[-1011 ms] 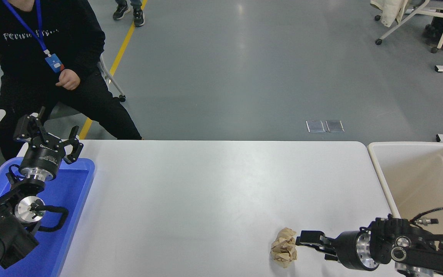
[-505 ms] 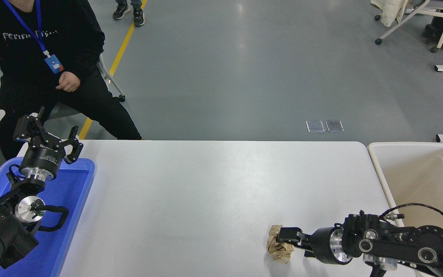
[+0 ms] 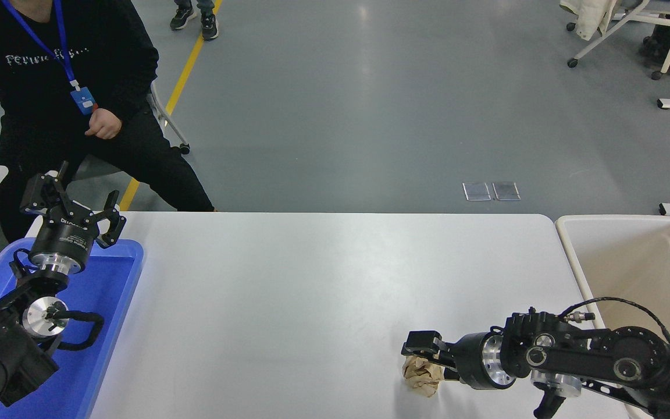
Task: Clean the table surface
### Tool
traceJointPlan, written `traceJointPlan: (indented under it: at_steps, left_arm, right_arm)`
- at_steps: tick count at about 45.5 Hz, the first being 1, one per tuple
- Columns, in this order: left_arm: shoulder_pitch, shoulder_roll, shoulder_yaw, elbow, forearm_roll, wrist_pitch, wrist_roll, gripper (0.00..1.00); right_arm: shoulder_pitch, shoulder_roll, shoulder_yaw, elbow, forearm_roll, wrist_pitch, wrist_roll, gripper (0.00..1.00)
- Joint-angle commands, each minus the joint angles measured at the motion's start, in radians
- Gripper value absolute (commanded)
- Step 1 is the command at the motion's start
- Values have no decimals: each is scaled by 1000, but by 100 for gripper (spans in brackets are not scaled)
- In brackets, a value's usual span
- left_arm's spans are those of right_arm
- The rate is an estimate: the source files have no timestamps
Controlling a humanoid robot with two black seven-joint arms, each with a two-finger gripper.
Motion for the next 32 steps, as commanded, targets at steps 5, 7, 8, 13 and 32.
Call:
traceJointPlan:
  at_steps: [5, 7, 8, 13, 32]
  left_arm:
    - [0, 0, 0, -1, 0, 0, 0, 100]
    - [0, 0, 0, 1, 0, 1, 0, 100]
    - [0, 0, 0, 1, 0, 0, 0, 100]
    - [0, 0, 0, -1, 0, 0, 0, 100]
    - [0, 0, 0, -1, 0, 0, 0, 100]
  right_arm:
    - [-12, 60, -3, -43, 3, -12, -1, 100]
    - [-14, 77, -4, -69, -3, -14, 1, 100]
    - [-17, 86, -4, -85, -7, -15, 1, 100]
    - [-17, 125, -18, -122, -10, -15, 1, 97]
    - [43, 140, -81, -125, 10, -12, -5, 22]
